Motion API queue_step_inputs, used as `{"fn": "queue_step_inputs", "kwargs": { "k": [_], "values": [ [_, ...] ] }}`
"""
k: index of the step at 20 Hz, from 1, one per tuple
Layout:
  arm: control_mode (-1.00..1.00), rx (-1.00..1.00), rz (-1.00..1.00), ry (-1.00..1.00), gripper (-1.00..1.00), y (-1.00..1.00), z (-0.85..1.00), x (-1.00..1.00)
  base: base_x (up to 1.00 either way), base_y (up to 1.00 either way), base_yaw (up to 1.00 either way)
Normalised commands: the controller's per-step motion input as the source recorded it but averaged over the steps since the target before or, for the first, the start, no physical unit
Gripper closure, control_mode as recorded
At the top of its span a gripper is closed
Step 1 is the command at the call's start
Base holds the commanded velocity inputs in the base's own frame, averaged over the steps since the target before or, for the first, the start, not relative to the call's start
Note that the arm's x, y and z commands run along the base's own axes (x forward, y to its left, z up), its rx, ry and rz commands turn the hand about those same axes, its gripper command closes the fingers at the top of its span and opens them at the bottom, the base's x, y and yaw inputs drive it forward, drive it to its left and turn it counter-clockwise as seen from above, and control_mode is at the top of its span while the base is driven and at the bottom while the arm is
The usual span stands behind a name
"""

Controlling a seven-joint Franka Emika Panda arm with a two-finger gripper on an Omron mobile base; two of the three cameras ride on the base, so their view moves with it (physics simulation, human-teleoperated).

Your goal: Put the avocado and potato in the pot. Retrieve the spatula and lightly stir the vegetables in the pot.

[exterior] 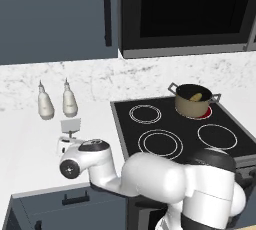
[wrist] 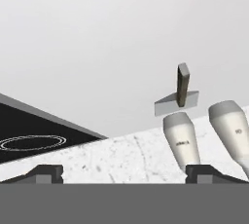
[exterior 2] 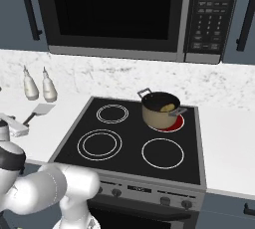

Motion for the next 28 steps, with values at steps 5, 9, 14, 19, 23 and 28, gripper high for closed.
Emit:
{"fn": "queue_step_inputs", "kwargs": {
  "k": [5, 9, 14, 19, 23, 28],
  "values": [
    [-1.00, 0.00, 0.01, 0.00, -1.00, 0.34, -0.20, 0.00, 0.00, 0.00, 0.00],
    [-1.00, 0.00, 0.00, 0.00, -1.00, 0.31, -0.12, 0.00, 0.00, 0.00, 0.00],
    [-1.00, -0.01, 0.00, 0.00, -1.00, 0.22, -0.20, 0.02, 0.00, 0.00, 0.00],
    [-1.00, -0.04, 0.00, 0.00, -1.00, 0.06, -0.11, 0.08, 0.00, 0.00, 0.00],
    [-1.00, -0.07, 0.00, 0.00, -1.00, 0.00, -0.12, 0.16, 0.00, 0.00, 0.00],
    [-1.00, -0.07, 0.00, 0.00, -1.00, 0.02, -0.21, 0.23, 0.00, 0.00, 0.00]
  ]
}}
